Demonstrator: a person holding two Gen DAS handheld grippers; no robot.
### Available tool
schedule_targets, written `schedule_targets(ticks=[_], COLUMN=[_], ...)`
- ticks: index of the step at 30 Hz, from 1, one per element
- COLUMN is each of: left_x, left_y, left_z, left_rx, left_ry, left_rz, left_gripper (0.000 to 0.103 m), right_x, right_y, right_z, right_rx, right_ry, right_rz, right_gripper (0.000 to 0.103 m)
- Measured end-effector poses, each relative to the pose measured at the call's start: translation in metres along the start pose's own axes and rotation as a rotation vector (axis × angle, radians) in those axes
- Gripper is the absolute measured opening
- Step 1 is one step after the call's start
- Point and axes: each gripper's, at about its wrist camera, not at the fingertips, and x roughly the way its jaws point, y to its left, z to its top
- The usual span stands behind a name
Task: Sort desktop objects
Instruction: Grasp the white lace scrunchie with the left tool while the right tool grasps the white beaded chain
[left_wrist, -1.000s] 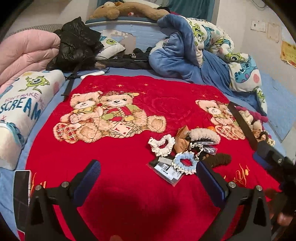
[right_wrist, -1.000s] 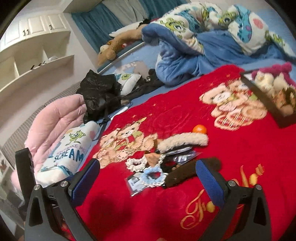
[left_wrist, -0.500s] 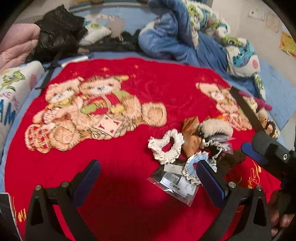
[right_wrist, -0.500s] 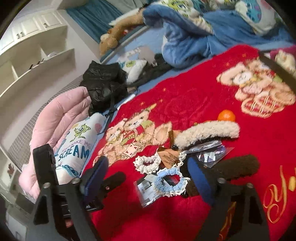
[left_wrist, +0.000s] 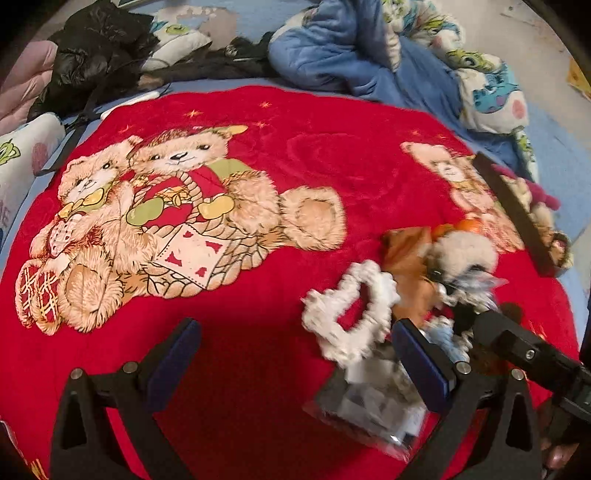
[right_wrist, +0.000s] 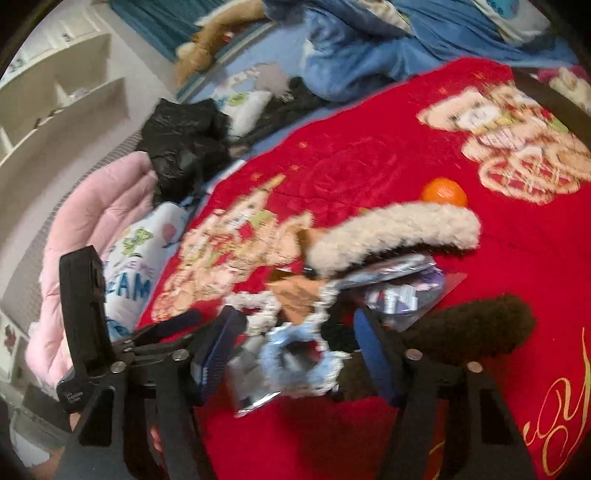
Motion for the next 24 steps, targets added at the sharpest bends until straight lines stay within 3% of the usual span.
schedule_targets(ticks=[2,4,7,9,11,12,15,18,19,24], left_x=[0.004,0.01,0.021,0.023,0.02,0.02,0.018,0.014,0.012,-0.003], left_y=[0.003,0.004,0.004,0.001,-0.001,-0.001,0.004,0.008,0.009,0.007], left_z=[0.003,0.005,0.004,0.002,0.002,0.003,0.005,0.001,0.0,-0.005], left_rx=[-0.022,-0.02,0.006,0.027,0.042,0.031,-0.017,-0.038,-0.041,-0.045], left_ry=[-0.004,0.004,0.022,0.026,0.013,0.014,0.025,0.02,0.026,0.008], left_rz=[-0.01,-0.012,0.018,0.035,0.038,0.036,0.005,-0.039,-0.064,-0.084], left_gripper=[0.103,0.103,0.102,0.093,0.074,0.07,0.051,0.021,0.016,0.012], right_x=[0.006,0.01,0.013,0.014,0.014,0.014,0.014,0.013,0.013,0.009], right_y=[-0.009,-0.015,-0.018,-0.017,-0.017,-0.019,-0.022,-0.022,-0.021,-0.019], right_z=[0.002,0.002,0.001,0.0,-0.001,-0.002,-0.002,-0.002,-0.002,-0.003], right_rx=[0.027,0.037,0.043,0.031,0.036,0.047,0.069,0.072,0.073,0.079], right_ry=[0.015,0.02,0.023,0.025,0.025,0.023,0.021,0.022,0.024,0.028], right_rz=[-0.018,-0.035,-0.046,-0.054,-0.051,-0.049,-0.055,-0.056,-0.057,-0.059], right_gripper=[0.035,0.025,0.02,0.019,0.017,0.017,0.013,0.013,0.013,0.013])
